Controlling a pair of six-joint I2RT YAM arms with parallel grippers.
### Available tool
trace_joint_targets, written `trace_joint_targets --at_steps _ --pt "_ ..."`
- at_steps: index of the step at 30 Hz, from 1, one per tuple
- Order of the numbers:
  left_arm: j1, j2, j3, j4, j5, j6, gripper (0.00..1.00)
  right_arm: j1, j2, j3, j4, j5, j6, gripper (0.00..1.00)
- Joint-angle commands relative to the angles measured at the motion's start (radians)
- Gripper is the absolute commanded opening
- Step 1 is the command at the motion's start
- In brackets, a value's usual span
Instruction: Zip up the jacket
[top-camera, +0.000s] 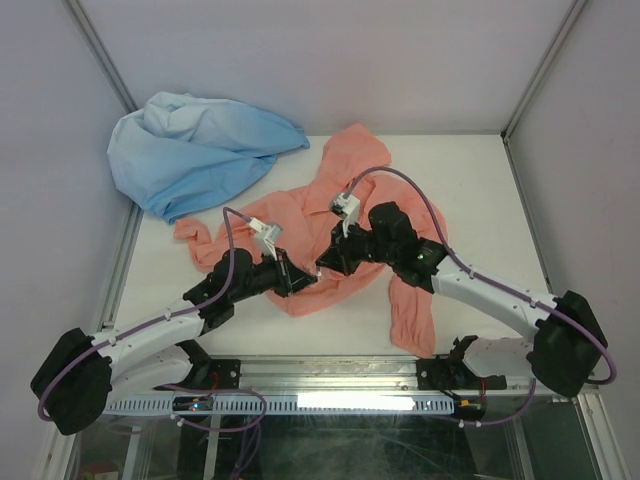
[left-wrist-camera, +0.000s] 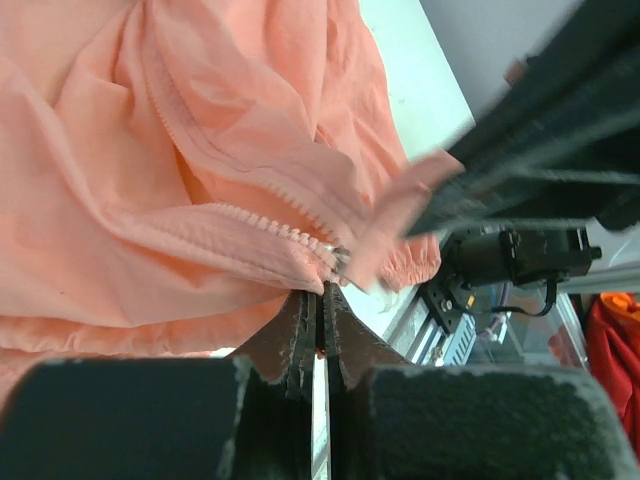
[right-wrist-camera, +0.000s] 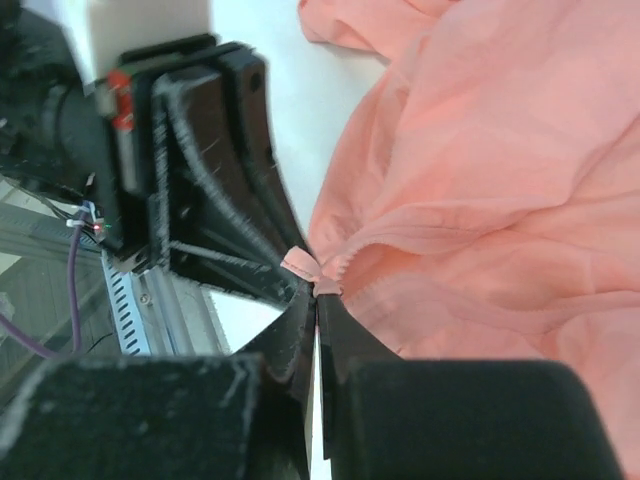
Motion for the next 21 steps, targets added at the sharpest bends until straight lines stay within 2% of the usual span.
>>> trace_joint_targets --at_steps 1,7,11,15,21 --pt "-0.051 0.001 0.039 -0.053 0.013 0.096 0.00 -0.048 0.090 0.141 -0.075 0.006 -0.042 0.00" --pt "-0.148 0.037 0.067 -0.096 -0.016 0.158 0.00 -0.104 0.266 0.283 -0.094 0.011 -0.043 0.00" --pt "-0.171 0.047 0.069 -0.116 -0.008 0.173 0.00 -0.136 0.335 0.325 -0.074 0.028 -0.028 0.00" --pt "-0.193 0.052 0.069 -0.191 -0.013 0.182 0.00 -0.224 0.366 0.352 -0.060 0.120 0.014 0.00" --pt "-0.201 0.023 0.020 -0.279 -0.008 0.085 0.00 -0.372 0.409 0.396 -0.029 0.264 0.057 0.00"
